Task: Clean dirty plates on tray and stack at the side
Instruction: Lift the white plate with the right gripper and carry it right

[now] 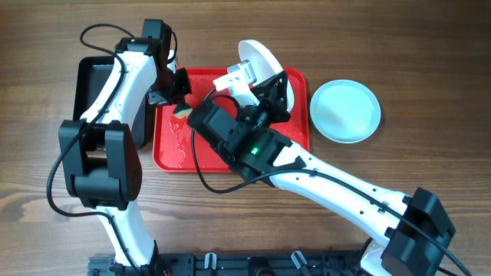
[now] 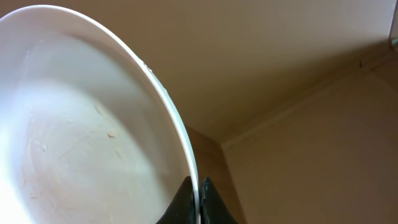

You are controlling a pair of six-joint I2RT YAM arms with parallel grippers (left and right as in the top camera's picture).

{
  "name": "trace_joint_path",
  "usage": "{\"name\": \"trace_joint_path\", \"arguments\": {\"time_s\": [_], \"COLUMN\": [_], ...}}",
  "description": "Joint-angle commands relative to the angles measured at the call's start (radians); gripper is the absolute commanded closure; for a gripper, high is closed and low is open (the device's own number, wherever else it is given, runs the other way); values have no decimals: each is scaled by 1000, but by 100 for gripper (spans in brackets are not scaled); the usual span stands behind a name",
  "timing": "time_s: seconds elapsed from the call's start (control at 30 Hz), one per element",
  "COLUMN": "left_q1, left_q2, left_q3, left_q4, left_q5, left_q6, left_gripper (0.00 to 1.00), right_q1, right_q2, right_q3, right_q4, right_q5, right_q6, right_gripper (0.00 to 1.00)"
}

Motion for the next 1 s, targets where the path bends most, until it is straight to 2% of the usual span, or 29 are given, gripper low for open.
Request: {"name": "trace_joint_path", "arguments": {"time_s": [0.0, 0.1, 0.3, 0.37, 0.47, 0.6, 0.83, 0.97], "left_q1": [-4, -4, -4, -4, -4, -4, -4, -4], "left_q2": [7, 7, 7, 7, 7, 7, 7, 7], "left_q3": [12, 12, 12, 12, 12, 12, 12, 12], "left_q4": [-1, -2, -2, -1, -2, -2, -5, -5], "left_q5": [20, 20, 20, 20, 20, 20, 19, 19], "left_q6": [-10, -10, -9, -9, -9, -9, -9, -9], "left_gripper": [96, 96, 96, 96, 96, 96, 96, 96], "right_q1": [2, 2, -7, -27, -80, -196, -544, -726], "right_q2": [-14, -14, -14, -14, -14, -19, -44, -44], "right_q3": [12, 8, 1, 1, 1, 1, 1, 1], "right_q4": [5, 0, -193, -231, -255, -286, -321, -370], "right_q5": [-16, -78, -543, -713, -942, -1119, -1494, -1550], "right_q6": [-2, 7, 294, 412, 512, 519, 444, 411], "right_gripper": [96, 96, 96, 96, 95, 95, 96, 96]}}
